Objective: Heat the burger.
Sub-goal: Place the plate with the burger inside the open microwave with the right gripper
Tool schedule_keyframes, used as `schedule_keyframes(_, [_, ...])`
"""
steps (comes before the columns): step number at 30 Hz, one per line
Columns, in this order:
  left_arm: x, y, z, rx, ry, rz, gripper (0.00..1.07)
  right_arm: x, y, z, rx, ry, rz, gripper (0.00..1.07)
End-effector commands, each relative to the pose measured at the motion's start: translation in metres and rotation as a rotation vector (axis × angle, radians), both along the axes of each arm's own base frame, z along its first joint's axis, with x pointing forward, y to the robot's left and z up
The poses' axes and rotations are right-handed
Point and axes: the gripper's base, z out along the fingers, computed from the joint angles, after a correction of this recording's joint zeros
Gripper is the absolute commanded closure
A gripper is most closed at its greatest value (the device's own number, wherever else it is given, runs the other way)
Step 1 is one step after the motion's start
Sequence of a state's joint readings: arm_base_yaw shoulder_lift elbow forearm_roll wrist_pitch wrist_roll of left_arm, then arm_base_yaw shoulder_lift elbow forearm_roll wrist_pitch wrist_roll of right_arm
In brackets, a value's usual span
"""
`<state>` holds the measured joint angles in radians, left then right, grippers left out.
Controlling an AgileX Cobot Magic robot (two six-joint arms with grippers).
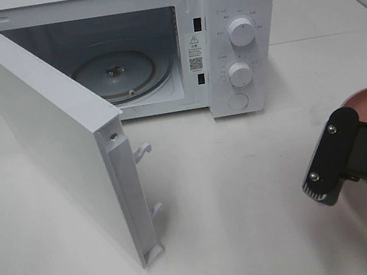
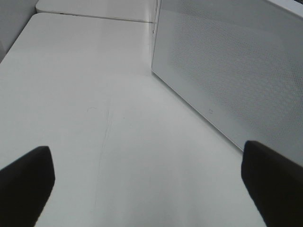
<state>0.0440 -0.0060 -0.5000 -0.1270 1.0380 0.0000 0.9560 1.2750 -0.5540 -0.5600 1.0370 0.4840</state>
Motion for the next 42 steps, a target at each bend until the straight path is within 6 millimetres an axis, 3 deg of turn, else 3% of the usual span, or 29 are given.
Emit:
schedule_keyframes(1, [-0.003, 0.000, 0.000, -0.002, -0.027, 0.000, 0.06, -0.004, -0.005, 0.011, -0.093, -0.039, 0.120, 1.07])
schedule_keyframes(27, [-0.003, 0.000, 0.000, -0.002, -0.027, 0.000, 0.06, -0.002, 0.012, 0.018, -0.111, -0.020, 0.674, 1.07])
schedule_keyframes(42, [-0.003, 0.000, 0.000, -0.002, -0.027, 0.000, 0.06, 0.001, 0.027, 0.018, -0.059, -0.056, 0.877, 1.07])
